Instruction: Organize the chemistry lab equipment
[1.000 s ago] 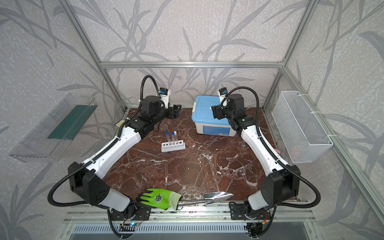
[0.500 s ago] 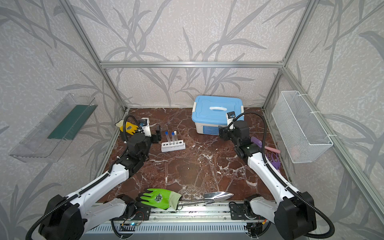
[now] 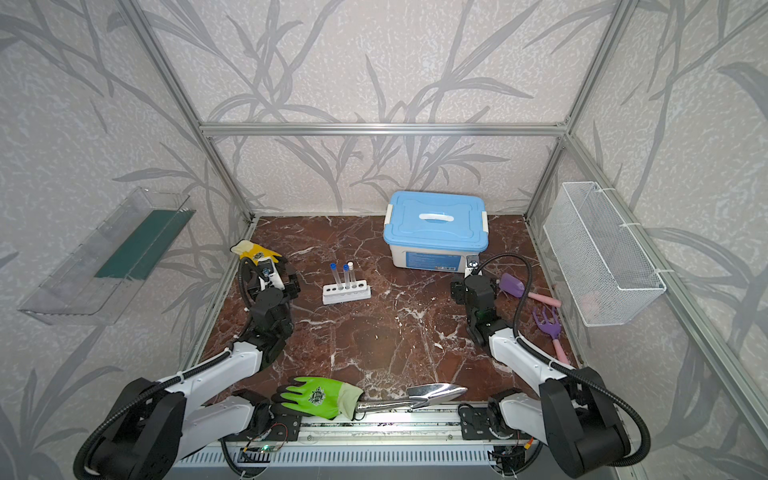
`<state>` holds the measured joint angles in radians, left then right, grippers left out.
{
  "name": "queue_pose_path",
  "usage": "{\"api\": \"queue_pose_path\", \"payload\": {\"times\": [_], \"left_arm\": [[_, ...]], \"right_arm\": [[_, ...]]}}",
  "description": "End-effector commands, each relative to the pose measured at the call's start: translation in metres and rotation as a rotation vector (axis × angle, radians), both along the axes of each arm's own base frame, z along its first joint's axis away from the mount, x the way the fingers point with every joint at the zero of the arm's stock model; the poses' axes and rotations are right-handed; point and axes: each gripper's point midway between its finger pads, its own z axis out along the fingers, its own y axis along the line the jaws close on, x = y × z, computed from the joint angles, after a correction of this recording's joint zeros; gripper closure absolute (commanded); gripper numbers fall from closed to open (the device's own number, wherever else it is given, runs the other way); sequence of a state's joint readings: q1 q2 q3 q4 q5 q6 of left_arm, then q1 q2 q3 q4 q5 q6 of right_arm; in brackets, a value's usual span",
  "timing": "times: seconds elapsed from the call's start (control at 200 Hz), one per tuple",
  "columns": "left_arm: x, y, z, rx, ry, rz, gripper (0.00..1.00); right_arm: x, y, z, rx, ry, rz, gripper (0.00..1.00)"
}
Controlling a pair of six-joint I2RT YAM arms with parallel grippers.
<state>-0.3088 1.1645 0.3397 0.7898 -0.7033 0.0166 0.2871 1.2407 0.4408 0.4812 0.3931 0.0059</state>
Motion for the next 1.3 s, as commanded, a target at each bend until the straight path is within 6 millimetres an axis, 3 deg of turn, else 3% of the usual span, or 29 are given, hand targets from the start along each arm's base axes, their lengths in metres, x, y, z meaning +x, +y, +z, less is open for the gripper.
{"api": "queue_pose_path", "payload": {"times": [0.0,0.29,0.55,0.775,1.015,1.295], "left_arm": [[-0.003,0.018,-0.012,0.02,0.01,0.096,0.2],[0.004,0.02,-0.045,0.047,0.056,0.063,0.2],[0.018,0.03,-0.062,0.035,0.038,0.029,0.2],[0.029,0.03,-0.074,-0.014,0.09,-0.043,0.19],[0.04,0.024,-0.094,-0.059,0.184,-0.124,0.18],[0.051,0.026,-0.099,-0.127,0.205,-0.193,0.17]], "right_arm": [[0.014,-0.009,0.021,-0.012,-0.135,-0.06,0.15],[0.016,-0.012,0.017,-0.029,-0.088,-0.066,0.16],[-0.003,-0.025,-0.014,-0.073,-0.061,-0.098,0.15],[0.009,-0.024,-0.007,-0.068,-0.145,-0.08,0.15],[0.018,-0.02,-0.023,-0.074,-0.149,-0.041,0.15],[0.015,-0.029,-0.033,0.031,-0.165,-0.001,0.16]]}}
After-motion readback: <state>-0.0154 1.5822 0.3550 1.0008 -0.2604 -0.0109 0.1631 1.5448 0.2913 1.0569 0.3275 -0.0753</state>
